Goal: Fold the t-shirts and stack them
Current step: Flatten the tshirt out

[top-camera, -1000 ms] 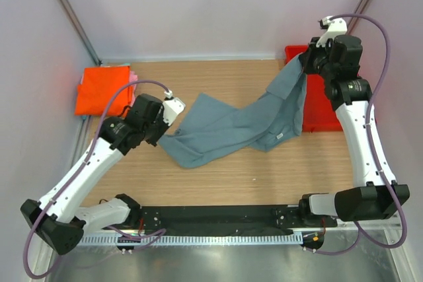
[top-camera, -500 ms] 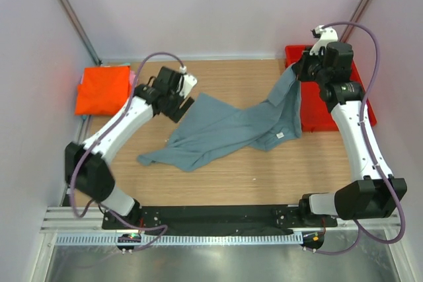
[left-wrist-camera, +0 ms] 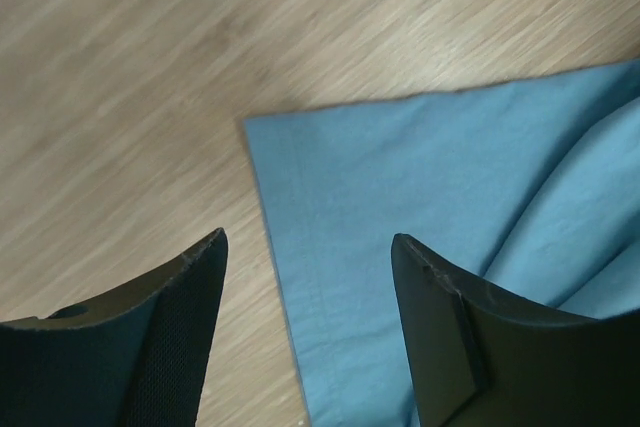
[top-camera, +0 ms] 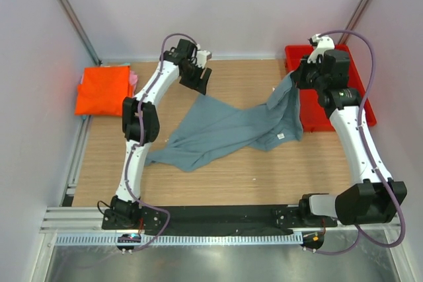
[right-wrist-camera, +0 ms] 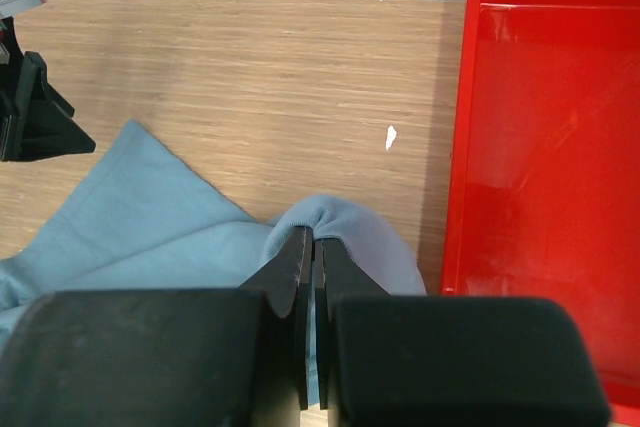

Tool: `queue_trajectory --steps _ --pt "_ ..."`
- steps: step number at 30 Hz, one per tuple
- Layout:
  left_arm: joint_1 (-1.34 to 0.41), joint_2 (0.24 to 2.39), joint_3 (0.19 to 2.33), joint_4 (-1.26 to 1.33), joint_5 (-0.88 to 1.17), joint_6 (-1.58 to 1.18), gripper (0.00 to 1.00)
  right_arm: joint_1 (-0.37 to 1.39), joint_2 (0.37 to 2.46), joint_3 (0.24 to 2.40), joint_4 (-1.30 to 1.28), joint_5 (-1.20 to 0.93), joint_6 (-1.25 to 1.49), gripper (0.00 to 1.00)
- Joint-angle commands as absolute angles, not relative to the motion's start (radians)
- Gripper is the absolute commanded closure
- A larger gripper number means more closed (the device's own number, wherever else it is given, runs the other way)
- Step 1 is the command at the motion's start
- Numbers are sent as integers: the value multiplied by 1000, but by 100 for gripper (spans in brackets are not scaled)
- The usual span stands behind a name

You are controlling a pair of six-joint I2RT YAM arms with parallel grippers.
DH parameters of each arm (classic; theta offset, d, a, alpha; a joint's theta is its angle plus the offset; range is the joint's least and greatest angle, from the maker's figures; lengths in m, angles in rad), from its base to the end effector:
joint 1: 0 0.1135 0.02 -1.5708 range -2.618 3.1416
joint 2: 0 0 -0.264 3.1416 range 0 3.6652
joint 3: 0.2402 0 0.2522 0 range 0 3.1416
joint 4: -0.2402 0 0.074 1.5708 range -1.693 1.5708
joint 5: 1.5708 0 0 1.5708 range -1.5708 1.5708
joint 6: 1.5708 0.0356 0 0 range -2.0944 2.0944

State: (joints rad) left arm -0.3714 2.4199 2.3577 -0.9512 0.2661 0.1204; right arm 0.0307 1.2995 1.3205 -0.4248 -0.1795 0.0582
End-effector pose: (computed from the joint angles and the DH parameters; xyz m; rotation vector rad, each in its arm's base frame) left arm 0.4846 -0.1988 0.2406 0.7263 2.4864 -0.4364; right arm 0.2928 0.0153 0.3901 -0.0900 1.9731 0.2351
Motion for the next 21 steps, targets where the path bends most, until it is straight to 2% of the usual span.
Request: queue_trajectory --steps 1,5,13,21 --pt "-324 2427 2413 -1016 406 34 32 28 1241 1304 -371 -167 40 99" --pt "-313 2448 2396 -988 406 22 32 28 1236 1289 -361 -166 38 99" --pt "-278 2543 2421 -940 503 5 42 26 1241 1264 -347 -179 46 99" --pt "-273 2629 2482 -894 526 -52 45 28 1253 1278 -357 -179 46 99"
